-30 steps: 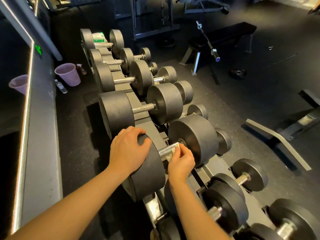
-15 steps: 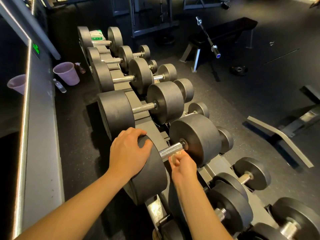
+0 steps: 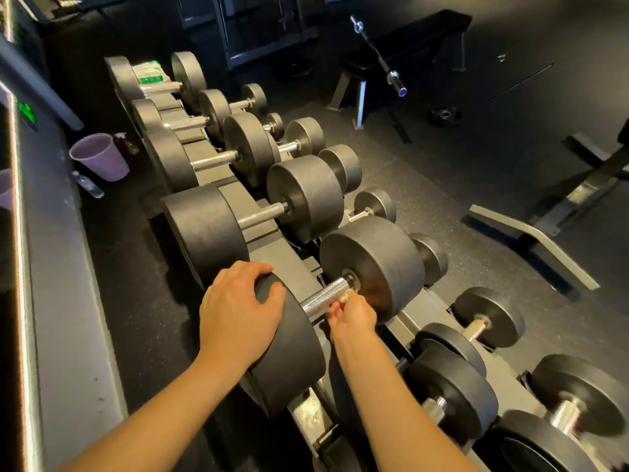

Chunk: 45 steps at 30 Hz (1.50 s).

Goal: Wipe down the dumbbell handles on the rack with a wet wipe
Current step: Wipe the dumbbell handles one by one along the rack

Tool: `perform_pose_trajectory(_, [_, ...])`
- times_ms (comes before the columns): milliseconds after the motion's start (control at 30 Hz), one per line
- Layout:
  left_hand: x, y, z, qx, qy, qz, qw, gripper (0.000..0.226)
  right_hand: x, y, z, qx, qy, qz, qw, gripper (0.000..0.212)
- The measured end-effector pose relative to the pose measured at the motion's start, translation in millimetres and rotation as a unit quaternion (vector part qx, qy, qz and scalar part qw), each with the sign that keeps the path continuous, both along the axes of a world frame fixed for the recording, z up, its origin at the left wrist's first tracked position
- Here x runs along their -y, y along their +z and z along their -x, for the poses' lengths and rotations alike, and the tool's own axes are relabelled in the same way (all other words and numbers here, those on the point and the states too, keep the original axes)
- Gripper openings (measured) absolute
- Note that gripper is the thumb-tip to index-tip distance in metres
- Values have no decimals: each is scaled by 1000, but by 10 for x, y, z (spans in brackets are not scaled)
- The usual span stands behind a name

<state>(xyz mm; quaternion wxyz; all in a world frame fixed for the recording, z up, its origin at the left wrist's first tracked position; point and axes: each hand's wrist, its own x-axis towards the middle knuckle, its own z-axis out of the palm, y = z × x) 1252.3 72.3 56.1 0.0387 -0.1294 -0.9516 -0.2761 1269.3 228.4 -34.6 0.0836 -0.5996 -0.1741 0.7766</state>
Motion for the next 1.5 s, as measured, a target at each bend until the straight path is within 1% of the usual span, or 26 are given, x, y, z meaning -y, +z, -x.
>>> perform_pose_trajectory(133, [-7,-6,1,6,-4,-2,1000,39,54,33,-155,2,45,-161,986,9])
perform_pose_trajectory(200, [-9,-3,1,8,-10,6,1000,40,111,-24,-220,12,131,-312,941,14])
perform_pose_trajectory(233, [-3,2,-1,9,-14,13,1000,40,129,-55,-244,28,191,-414,890,19])
perform_pose_trajectory(300, [10,8,-1,11,-28,31,999,40,117,-73,-269,67,299,-593,745,20])
perform_pose_trajectory(367, [14,26,1,13,-40,49,998,40,56,-35,-215,92,380,-659,642,23])
perform_pose_trajectory(433, [4,37,-1,13,-46,64,997,41,-25,31,-116,140,463,-669,565,23])
perform_pose_trajectory(500, [6,53,6,17,-52,75,996,41,-52,147,-40,177,521,-663,507,25])
perform_pose_trajectory(567, [15,77,36,19,-65,91,994,39,-63,219,-36,182,539,-662,487,26])
perform_pose_trajectory(600, [17,89,58,20,-76,106,991,38,-60,202,-72,183,531,-663,495,26])
perform_pose_trajectory(700, [-8,166,206,33,-108,160,981,33,-4,56,-275,181,492,-649,551,14])
perform_pose_trajectory(733, [-34,183,293,45,-118,177,976,31,42,-32,-326,167,478,-629,590,15])
perform_pose_trajectory(800, [-136,212,497,83,-151,204,964,28,95,-181,-348,105,411,-554,716,26])
perform_pose_trajectory(867, [-305,198,734,147,-190,204,949,21,49,-214,-217,44,292,-402,867,33])
perform_pose_trajectory(900, [-405,186,838,186,-217,199,937,17,30,-231,-154,34,244,-343,906,34])
perform_pose_trajectory(933, [-517,159,924,221,-247,191,924,13,16,-231,-116,48,233,-328,914,36])
perform_pose_trajectory(967, [-628,118,1000,250,-278,183,909,11,17,-207,-108,81,245,-353,899,36])
perform_pose_trajectory(1033, [-827,18,1113,305,-331,164,878,8,51,-55,-144,151,255,-450,842,31])
perform_pose_trajectory(1067, [-912,-38,1149,332,-344,154,865,8,66,51,-158,151,248,-499,816,25])
perform_pose_trajectory(1133, [-1021,-145,1184,394,-342,126,844,12,98,169,-119,171,317,-565,742,23])
perform_pose_trajectory(1200, [-1080,-219,1202,454,-317,88,828,14,139,226,-40,224,432,-583,651,28])
perform_pose_trajectory(1233, [-1104,-253,1213,474,-305,70,823,14,171,235,-29,231,468,-583,622,30])
perform_pose_trajectory(1267, [-1129,-281,1219,488,-294,54,820,16,186,238,-45,216,486,-587,610,29])
perform_pose_trajectory(1300, [-1151,-307,1220,496,-285,39,819,19,176,250,-81,183,484,-585,625,27])
perform_pose_trajectory(1400, [-1177,-370,1191,524,-246,-10,815,26,63,304,-238,70,410,-509,754,29])
perform_pose_trajectory(1433, [-1184,-384,1184,542,-233,-23,807,25,26,324,-276,63,397,-497,770,33])
perform_pose_trajectory(1500, [-1176,-413,1175,564,-215,-29,796,17,-19,348,-318,66,404,-498,765,35])
